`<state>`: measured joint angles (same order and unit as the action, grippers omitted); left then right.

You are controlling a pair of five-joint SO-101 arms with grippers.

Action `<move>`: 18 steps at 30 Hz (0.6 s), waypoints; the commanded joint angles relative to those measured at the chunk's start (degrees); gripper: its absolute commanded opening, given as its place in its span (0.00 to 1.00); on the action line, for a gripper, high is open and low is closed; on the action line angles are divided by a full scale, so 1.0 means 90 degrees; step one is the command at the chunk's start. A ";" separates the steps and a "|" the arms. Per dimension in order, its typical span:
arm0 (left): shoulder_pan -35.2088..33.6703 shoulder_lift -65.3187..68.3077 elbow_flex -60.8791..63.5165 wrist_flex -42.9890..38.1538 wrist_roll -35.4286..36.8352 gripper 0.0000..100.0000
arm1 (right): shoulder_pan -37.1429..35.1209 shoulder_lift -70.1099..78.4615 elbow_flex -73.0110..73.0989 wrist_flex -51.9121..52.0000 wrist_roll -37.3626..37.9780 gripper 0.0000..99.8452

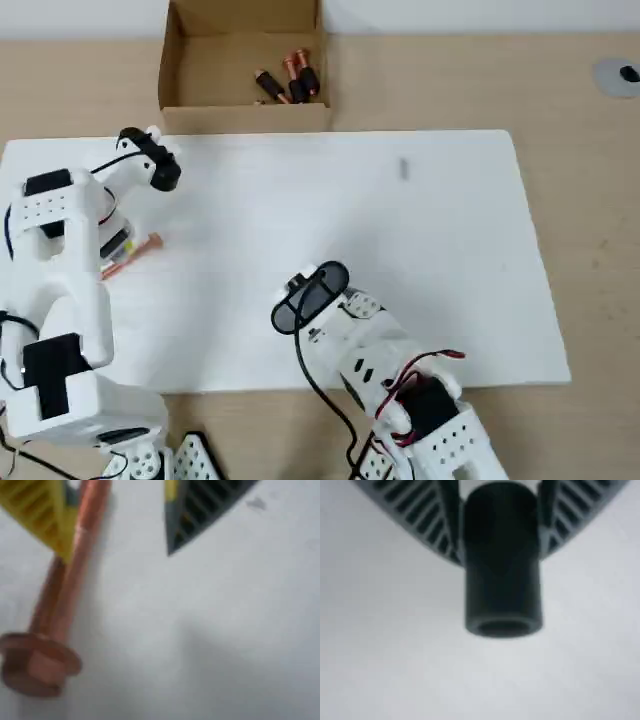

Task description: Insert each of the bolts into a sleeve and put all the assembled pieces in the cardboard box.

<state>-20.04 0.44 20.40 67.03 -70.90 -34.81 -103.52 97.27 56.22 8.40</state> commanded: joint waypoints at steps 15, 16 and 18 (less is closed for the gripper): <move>0.0547 -0.0679 0.0283 0.0664 0.0977 0.14 | -0.0063 -0.0288 -0.0044 -0.0107 0.0078 0.01; 0.0576 -0.0679 0.0283 0.0625 0.1006 0.14 | -0.0063 -0.0288 -0.0044 -0.0107 0.0078 0.01; 0.0586 -0.0669 0.0332 0.0498 0.1006 0.14 | -0.0063 -0.0288 -0.0044 -0.0107 0.0078 0.01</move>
<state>-15.56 -3.16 23.03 72.75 -61.85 -34.81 -103.52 97.27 56.22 8.75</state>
